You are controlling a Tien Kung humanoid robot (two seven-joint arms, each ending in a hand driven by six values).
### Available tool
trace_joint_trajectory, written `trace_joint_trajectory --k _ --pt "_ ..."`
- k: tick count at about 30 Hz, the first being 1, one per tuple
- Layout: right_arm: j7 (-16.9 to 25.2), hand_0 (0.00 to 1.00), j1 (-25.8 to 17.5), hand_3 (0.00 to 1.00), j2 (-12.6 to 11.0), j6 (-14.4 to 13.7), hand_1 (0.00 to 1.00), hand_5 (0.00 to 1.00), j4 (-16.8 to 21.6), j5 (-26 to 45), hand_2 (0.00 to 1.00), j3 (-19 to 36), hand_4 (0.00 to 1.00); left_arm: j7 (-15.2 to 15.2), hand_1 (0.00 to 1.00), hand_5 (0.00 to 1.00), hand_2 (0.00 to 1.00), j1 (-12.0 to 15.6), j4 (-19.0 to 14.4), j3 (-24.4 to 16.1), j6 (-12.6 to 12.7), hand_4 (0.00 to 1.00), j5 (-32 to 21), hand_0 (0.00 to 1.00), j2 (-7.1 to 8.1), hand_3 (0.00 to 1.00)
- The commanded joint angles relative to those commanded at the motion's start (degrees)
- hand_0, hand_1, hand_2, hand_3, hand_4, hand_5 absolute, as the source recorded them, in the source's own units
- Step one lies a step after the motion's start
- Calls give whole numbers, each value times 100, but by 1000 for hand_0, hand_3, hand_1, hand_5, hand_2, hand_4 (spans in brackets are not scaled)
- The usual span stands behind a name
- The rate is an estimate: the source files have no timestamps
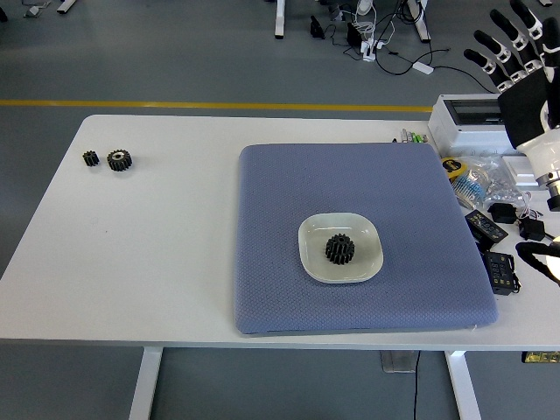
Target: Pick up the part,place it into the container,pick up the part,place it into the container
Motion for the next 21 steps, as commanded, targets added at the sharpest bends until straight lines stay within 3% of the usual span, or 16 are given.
trace_joint_trajectory --k 5,6,10,21 --pt "-83 766 -576 888 248 2 763 746 -171 -299 884 332 998 -3 673 608 677 0 0 -9 -3 666 19 684 0 565" --pt "-91 783 -640 880 281 2 775 865 -185 -386 888 384 998 -4 673 610 677 -1 0 -11 -4 667 23 684 0 565" --pt "-141 783 -991 880 457 18 775 865 -223 -818 888 767 998 -9 673 610 677 -8 0 -19 3 667 24 684 0 565" --pt "-149 776 -1189 872 555 53 771 828 -255 -951 878 888 998 -7 673 610 678 -12 0 -38 3 665 58 686 0 566"
